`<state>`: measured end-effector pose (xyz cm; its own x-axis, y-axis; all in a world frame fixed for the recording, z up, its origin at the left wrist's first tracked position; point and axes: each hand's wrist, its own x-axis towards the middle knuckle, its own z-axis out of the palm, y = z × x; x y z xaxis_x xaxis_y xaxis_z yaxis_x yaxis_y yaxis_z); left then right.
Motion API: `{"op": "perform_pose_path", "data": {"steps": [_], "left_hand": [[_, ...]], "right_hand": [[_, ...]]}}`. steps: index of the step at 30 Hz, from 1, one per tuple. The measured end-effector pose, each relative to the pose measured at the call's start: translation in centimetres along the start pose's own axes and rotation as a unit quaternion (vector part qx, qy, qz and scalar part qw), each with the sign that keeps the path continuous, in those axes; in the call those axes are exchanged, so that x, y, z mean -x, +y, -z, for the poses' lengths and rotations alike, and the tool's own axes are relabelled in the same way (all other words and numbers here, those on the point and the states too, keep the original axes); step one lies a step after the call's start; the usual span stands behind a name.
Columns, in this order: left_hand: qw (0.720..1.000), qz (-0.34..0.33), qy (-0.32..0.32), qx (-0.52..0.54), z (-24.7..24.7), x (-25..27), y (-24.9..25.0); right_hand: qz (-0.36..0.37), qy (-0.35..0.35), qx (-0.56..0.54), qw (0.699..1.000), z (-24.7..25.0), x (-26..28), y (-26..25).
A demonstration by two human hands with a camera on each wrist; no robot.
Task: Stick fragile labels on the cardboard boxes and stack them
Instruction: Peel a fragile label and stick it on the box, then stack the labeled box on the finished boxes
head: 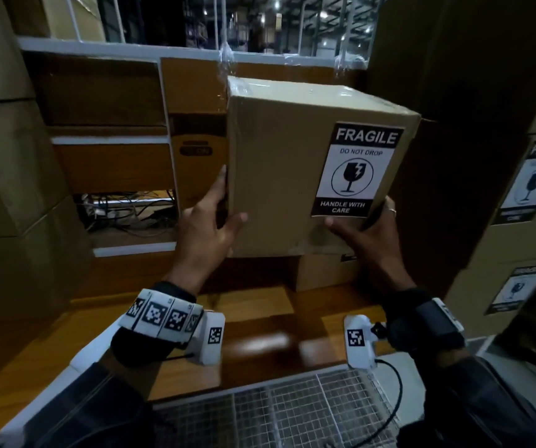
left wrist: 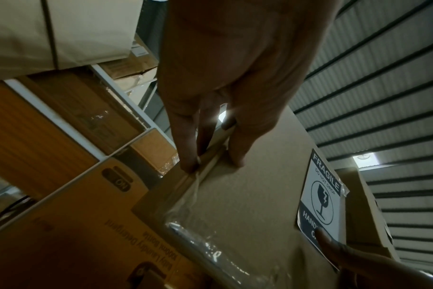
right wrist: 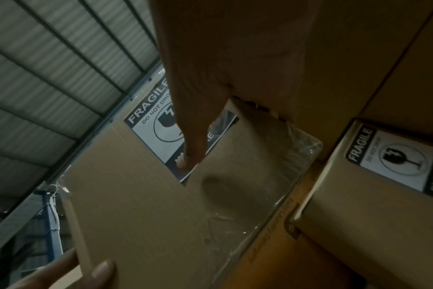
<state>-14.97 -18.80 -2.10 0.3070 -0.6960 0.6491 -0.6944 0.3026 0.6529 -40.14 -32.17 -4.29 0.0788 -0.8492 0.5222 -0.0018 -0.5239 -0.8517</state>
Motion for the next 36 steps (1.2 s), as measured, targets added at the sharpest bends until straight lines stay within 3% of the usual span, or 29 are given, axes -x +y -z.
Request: {"op": "perform_pose_path", "data": {"steps": [8,17,26,32,36], "left_hand": [[0.999,-0.021,0.016,0.019,-7.2,-5.4,1.4],[0.999,-0.004,0.013,0.041,-14.9,-8.0,-1.5],[0.999,0.025,0.006,0.026,-18.5,-10.1,-4.0],[1.000,0.028,0.012,-0.002,-20.7,-11.1,-6.1],[0.999,0.029,0.023,-0.001,-21.5,-11.5,-6.4]], "right_hand": [[0.010,-0.003,0.043,0.999,4.8,-7.1,1.5],[-0.045,0.017,0.047,0.998,6.4,-12.5,7.2],[-0.063,0.026,0.030,0.997,5.8,-15.4,11.8],[-0.082,-0.015,-0.031,0.996,5.5,-16.3,14.2],[-0.081,-0.031,0.002,0.996,5.5,-17.0,15.6]]}}
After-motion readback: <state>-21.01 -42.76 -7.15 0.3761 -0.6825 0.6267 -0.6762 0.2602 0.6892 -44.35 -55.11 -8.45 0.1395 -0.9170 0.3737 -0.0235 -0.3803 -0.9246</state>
